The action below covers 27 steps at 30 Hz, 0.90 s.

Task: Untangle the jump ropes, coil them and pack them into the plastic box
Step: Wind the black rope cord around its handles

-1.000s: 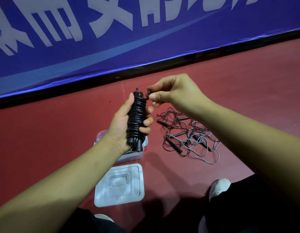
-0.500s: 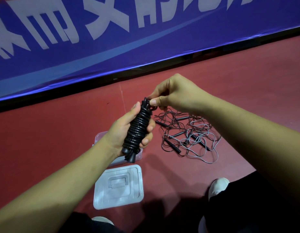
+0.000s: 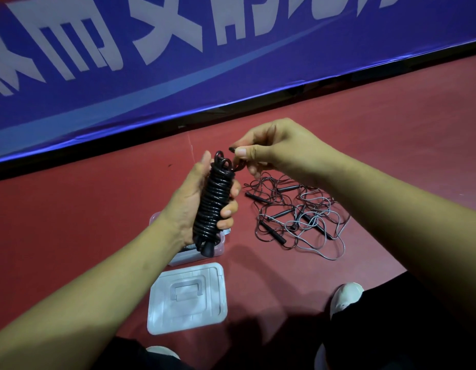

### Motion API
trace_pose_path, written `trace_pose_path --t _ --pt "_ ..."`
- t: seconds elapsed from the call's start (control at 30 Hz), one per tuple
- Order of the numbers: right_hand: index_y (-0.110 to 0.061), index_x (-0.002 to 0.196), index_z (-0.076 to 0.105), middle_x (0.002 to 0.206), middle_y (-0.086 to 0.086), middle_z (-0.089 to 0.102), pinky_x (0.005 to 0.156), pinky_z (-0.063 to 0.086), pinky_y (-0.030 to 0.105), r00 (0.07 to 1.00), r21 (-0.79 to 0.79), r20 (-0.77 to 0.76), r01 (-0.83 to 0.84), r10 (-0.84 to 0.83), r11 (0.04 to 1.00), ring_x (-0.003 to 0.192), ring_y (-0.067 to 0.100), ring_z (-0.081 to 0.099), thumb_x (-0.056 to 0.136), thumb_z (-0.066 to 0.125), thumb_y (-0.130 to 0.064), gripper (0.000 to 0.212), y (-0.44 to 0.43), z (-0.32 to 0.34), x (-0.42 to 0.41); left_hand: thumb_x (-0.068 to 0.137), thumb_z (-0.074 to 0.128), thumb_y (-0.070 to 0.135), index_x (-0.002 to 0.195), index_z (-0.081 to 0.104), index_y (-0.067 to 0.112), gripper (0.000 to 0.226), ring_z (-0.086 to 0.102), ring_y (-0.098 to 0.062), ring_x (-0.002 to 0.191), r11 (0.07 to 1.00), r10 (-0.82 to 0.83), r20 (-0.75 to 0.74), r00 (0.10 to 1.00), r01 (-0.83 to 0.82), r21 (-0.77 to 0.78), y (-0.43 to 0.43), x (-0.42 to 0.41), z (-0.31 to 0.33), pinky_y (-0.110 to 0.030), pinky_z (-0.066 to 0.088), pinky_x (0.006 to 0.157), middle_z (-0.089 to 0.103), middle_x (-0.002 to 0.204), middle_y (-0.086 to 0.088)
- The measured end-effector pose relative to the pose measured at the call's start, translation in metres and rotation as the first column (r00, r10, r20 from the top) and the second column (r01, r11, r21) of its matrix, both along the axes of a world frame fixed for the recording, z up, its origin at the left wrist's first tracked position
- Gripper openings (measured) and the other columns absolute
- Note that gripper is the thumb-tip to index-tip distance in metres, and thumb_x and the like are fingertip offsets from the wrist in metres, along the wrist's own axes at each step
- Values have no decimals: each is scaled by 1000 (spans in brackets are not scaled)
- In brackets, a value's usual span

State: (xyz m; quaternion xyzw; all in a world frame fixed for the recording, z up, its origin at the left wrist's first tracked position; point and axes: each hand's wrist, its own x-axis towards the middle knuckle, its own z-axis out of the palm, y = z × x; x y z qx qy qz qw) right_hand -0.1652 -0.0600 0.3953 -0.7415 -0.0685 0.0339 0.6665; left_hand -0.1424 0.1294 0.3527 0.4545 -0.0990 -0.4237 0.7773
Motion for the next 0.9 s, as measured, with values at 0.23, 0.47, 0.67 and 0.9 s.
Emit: trace_pose_path --t 0.23,0.47,0.67,0.9 --pt "5 105 64 83 18 66 63 56 21 996 179 -83 -19 34 984 61 13 64 91 57 10 17 4 -5 -1 93 39 54 103 56 11 47 46 -13 42 999 23 1 1000 -23 27 3 5 -3 -20 38 34 55 73 -7" --pt "9 102 67 61 -5 67 57 49 16 999 -120 49 3 3 993 57 7 59 94 57 3 14 3 1 -2 94 38 52 90 59 7 50 46 -16 45 1000 -15 -19 1000 15 17 1 3 2 -21 39 36 53 75 -8" --pt "2 89 71 58 -2 66 54 48 15 998 -224 52 -7 19 974 53 7 62 87 69 1 3 5 9 -6 94 40 50 86 65 13 45 48 -18 47 998 -22 -25 999 24 61 2 2 0 -23 41 39 53 76 -8" --pt "-2 82 73 53 -8 65 52 46 13 998 -398 64 10 17 917 51 4 61 85 73 -3 3 6 12 -4 95 46 46 107 52 17 31 53 -21 52 989 -78 15 997 75 129 7 7 -4 -27 46 44 53 79 -10"
